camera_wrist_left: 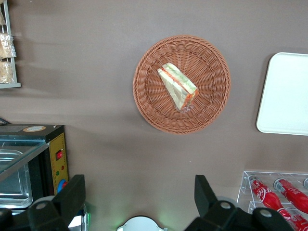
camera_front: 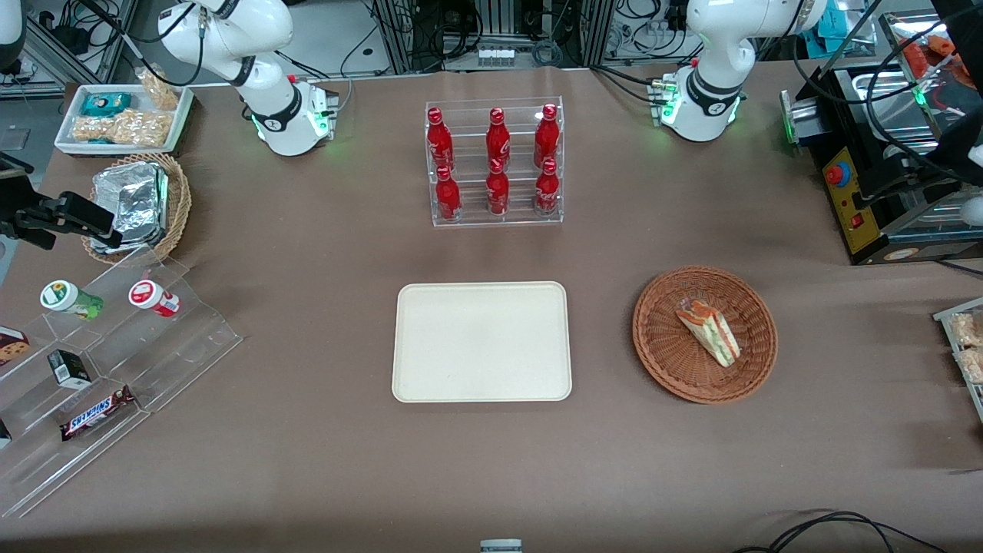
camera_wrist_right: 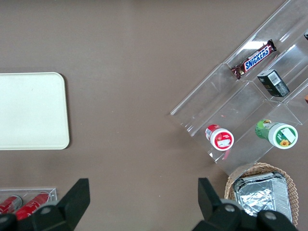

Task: Place sandwich from basket to tray
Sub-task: 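Move the left gripper over the sandwich in the wicker basket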

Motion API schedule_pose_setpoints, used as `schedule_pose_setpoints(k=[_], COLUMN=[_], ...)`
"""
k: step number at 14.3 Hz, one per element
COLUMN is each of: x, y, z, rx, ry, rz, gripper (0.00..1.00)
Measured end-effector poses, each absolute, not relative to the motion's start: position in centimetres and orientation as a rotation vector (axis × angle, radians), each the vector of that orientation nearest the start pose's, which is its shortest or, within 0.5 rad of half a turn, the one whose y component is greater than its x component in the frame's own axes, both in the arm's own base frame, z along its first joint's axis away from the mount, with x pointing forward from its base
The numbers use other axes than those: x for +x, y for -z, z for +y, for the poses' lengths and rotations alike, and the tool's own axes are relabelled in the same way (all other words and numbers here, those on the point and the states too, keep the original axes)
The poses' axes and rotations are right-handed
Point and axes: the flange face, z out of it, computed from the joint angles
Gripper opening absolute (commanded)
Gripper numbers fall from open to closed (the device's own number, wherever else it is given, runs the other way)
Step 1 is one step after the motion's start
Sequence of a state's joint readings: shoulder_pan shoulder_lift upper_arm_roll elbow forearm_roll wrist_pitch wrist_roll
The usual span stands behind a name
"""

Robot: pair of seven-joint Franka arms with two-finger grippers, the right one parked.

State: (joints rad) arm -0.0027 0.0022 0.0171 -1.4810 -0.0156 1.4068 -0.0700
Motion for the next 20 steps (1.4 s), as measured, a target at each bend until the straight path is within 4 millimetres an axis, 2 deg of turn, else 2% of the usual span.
schedule_pose_setpoints(k=[4, 8, 10, 13, 15, 16, 18, 20], x=[53.8, 54.3, 54.4, 54.4, 54.5, 54.7, 55.4, 56.1], y=[-65.1, -64.6, -64.4, -63.3, -61.1, -59.3, -54.8, -49.7], z=[0.4, -1.1, -1.2, -1.2, -1.7, -2.5, -4.7, -6.0], rx=[-3.15, -3.15, -3.149, -3.146, -3.14, -3.136, -3.127, -3.104], ry=[-0.12, -0.121, -0.125, -0.164, -0.231, -0.263, -0.289, -0.262], rz=[-0.124, -0.076, -0.074, -0.073, -0.057, -0.035, 0.018, 0.025], gripper=[1.0, 1.0, 1.0, 1.0, 1.0, 1.0, 1.0, 1.0])
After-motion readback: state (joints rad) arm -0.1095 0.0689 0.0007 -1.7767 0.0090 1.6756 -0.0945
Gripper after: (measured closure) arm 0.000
